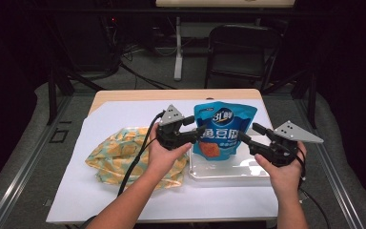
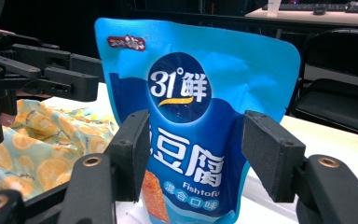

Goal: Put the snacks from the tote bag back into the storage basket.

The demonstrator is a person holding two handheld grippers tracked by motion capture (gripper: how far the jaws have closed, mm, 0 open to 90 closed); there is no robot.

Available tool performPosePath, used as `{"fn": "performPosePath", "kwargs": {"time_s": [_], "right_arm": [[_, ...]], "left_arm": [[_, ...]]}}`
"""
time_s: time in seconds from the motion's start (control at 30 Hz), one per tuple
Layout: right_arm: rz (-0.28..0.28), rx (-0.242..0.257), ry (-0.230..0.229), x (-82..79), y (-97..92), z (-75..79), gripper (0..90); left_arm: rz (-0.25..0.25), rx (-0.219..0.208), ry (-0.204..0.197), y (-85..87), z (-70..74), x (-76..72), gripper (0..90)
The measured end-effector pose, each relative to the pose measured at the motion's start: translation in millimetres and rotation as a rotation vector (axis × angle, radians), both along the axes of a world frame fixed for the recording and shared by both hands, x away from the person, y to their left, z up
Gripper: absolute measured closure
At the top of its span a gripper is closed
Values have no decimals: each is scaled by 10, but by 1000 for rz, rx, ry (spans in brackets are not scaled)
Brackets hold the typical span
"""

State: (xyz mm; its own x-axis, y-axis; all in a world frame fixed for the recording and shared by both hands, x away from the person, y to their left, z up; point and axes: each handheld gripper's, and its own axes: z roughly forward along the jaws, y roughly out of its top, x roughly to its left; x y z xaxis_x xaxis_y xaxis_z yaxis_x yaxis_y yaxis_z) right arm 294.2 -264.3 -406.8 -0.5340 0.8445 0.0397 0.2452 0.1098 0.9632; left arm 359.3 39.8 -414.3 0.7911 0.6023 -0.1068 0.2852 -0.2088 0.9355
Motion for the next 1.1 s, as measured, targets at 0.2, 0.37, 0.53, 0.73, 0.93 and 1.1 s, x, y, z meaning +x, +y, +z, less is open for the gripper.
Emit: {"fn": "performPosePath", "kwargs": {"time_s": [0.2, 0.37, 0.53, 0.73, 0.93, 1.1], "right_arm": [[0, -17, -8, -76, 5, 27, 427], [1, -26, -10, -121, 9, 42, 431], [1, -35, -1, -174, 20, 59, 458], [19, -52, 8, -218, 65, 97, 489], [54, -52, 41, -227, 163, 146, 487], [68, -70, 54, -218, 292, 151, 484]], "left_arm": [[0, 4, -20, 76, 50, -44, 472], [-10, 20, -12, 125, 66, -47, 496], [-19, 40, -35, 180, 117, -97, 497], [-5, 50, -57, 323, 210, -180, 482], [21, 39, -71, 505, 263, -197, 478], [41, 29, -87, 633, 294, -218, 482]]}}
